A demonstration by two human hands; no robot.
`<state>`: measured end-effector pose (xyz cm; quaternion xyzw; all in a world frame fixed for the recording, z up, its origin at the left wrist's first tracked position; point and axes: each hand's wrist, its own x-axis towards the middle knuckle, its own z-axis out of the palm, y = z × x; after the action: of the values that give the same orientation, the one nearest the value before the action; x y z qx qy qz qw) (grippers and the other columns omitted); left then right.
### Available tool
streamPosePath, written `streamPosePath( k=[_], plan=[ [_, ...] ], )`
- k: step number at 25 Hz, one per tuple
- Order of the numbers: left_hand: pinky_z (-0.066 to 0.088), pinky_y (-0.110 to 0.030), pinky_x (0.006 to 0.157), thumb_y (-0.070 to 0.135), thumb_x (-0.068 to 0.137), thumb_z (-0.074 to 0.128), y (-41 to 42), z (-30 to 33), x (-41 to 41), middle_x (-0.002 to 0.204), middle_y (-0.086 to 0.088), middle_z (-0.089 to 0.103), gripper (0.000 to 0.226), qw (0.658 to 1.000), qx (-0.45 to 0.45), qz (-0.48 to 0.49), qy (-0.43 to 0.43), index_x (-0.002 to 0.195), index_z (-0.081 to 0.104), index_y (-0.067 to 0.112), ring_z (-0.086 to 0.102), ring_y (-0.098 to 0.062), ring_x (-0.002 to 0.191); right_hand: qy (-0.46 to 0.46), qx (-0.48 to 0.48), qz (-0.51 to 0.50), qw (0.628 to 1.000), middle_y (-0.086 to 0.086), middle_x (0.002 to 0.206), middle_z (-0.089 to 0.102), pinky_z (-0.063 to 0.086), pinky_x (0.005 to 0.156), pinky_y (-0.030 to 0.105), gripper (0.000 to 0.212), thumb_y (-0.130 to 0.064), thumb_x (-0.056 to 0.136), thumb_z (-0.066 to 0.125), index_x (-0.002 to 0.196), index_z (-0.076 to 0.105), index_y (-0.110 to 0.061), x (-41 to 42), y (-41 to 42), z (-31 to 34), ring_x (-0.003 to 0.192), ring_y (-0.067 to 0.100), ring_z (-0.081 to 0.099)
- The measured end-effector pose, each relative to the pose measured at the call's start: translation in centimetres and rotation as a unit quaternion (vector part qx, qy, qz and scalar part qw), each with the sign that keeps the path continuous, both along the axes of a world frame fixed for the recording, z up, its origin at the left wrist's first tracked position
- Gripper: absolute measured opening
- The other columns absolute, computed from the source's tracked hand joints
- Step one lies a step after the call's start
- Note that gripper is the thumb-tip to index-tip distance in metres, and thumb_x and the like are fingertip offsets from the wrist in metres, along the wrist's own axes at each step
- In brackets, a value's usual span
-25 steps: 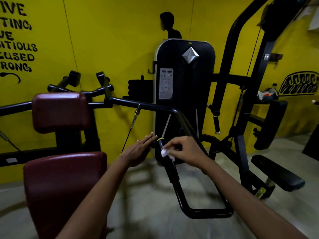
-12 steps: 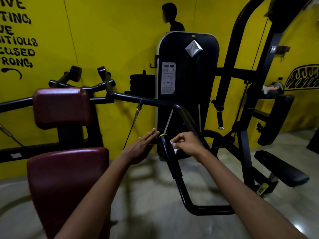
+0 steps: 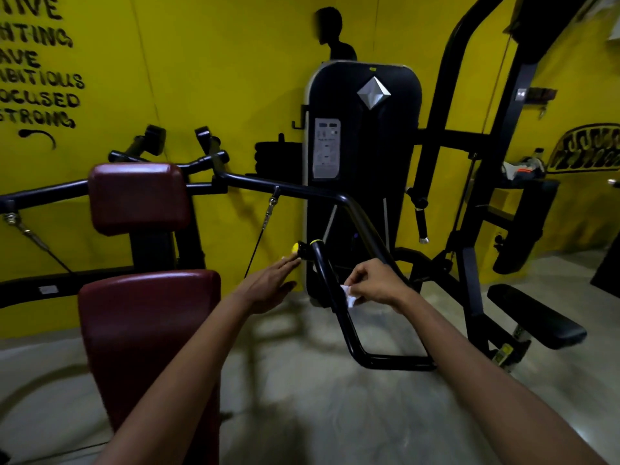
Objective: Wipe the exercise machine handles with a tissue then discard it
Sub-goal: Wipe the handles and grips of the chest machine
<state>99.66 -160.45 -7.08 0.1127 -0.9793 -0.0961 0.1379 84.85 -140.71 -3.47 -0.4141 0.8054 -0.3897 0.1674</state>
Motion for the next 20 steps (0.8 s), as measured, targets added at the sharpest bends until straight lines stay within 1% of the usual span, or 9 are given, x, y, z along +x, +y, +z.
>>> streamPosePath(
  k=[2,3,4,7,9,11,16,18,20],
  plan=[
    [0.024,-0.032,0.114,0.03,0.099,0.045,1.3,0.3,2.1,0.159,-0.001,0.011,0.061,0.999,0.024,0.022,-0.009,0.152,0.016,0.017,0.017,-0.019,0.145,0.081,-0.043,-0.023,0.996,0.004,0.08,0.071,0.054,0.071,0.016,0.003,-0.01,0.078,0.07,0.081,0.071,-0.011,1.0,0.4,0.7,0.073,0.009,0.065],
    [0.023,-0.031,0.114,0.031,0.098,0.047,2.0,0.6,3.1,0.159,-0.002,0.015,0.062,0.999,0.043,0.034,-0.005,0.151,0.019,0.016,0.018,-0.018,0.145,0.115,-0.06,-0.023,0.991,0.004,0.079,0.071,0.047,0.062,0.006,0.006,-0.013,0.079,0.071,0.084,0.072,-0.012,1.5,0.5,1.2,0.07,0.007,0.063],
    [0.023,-0.031,0.114,0.033,0.097,0.05,2.9,0.9,4.3,0.158,-0.004,0.02,0.063,0.997,0.064,0.051,0.005,0.15,0.022,0.015,0.021,-0.019,0.144,0.137,-0.073,-0.012,0.988,0.003,0.078,0.07,0.043,0.055,0.003,0.008,-0.014,0.079,0.07,0.086,0.073,-0.011,2.2,0.7,1.5,0.068,0.007,0.061],
    [0.029,-0.03,0.109,0.035,0.093,0.058,6.1,2.1,8.3,0.15,-0.008,0.037,0.063,0.989,0.096,0.109,0.035,0.146,0.033,0.011,0.034,-0.02,0.138,0.171,-0.099,0.033,0.98,0.004,0.076,0.066,0.038,0.047,0.008,0.004,-0.011,0.082,0.066,0.083,0.069,-0.009,4.5,1.3,1.8,0.07,0.012,0.061],
    [0.032,-0.028,0.106,0.034,0.091,0.061,8.2,2.9,11.3,0.145,-0.01,0.044,0.062,0.984,0.095,0.142,0.06,0.142,0.039,0.009,0.04,-0.021,0.134,0.192,-0.101,0.058,0.975,0.01,0.08,0.065,0.04,0.052,0.021,0.005,-0.009,0.084,0.061,0.083,0.065,-0.006,6.5,1.3,1.6,0.074,0.02,0.061],
    [0.032,-0.024,0.102,0.033,0.09,0.062,10.0,3.5,14.6,0.143,-0.008,0.047,0.06,0.977,0.095,0.174,0.082,0.14,0.043,0.009,0.042,-0.02,0.132,0.204,-0.097,0.081,0.971,0.016,0.085,0.065,0.04,0.06,0.026,0.007,-0.008,0.084,0.058,0.086,0.063,-0.003,8.6,1.0,1.4,0.081,0.027,0.06],
    [0.032,-0.019,0.095,0.035,0.09,0.062,12.3,4.4,26.9,0.14,-0.006,0.048,0.057,0.943,0.103,0.298,0.109,0.139,0.045,0.01,0.045,-0.017,0.127,0.206,-0.132,0.171,0.955,0.016,0.085,0.067,0.032,0.058,0.025,0.006,-0.01,0.085,0.06,0.084,0.064,-0.005,17.6,-1.5,2.3,0.077,0.025,0.058],
    [0.034,-0.022,0.097,0.033,0.09,0.062,12.7,4.9,32.4,0.141,-0.006,0.048,0.056,0.93,0.101,0.333,0.116,0.138,0.045,0.011,0.044,-0.017,0.128,0.212,-0.152,0.211,0.942,0.014,0.083,0.068,0.03,0.055,0.024,0.009,-0.011,0.086,0.061,0.082,0.064,-0.004,22.2,-3.0,2.8,0.074,0.021,0.057],
    [0.034,-0.026,0.102,0.033,0.091,0.062,13.2,5.6,37.5,0.141,-0.007,0.048,0.055,0.92,0.088,0.364,0.118,0.138,0.046,0.01,0.043,-0.018,0.13,0.22,-0.168,0.249,0.928,0.014,0.084,0.068,0.031,0.058,0.023,0.009,-0.01,0.087,0.061,0.082,0.064,-0.003,26.6,-4.5,3.3,0.075,0.022,0.06]
  ],
)
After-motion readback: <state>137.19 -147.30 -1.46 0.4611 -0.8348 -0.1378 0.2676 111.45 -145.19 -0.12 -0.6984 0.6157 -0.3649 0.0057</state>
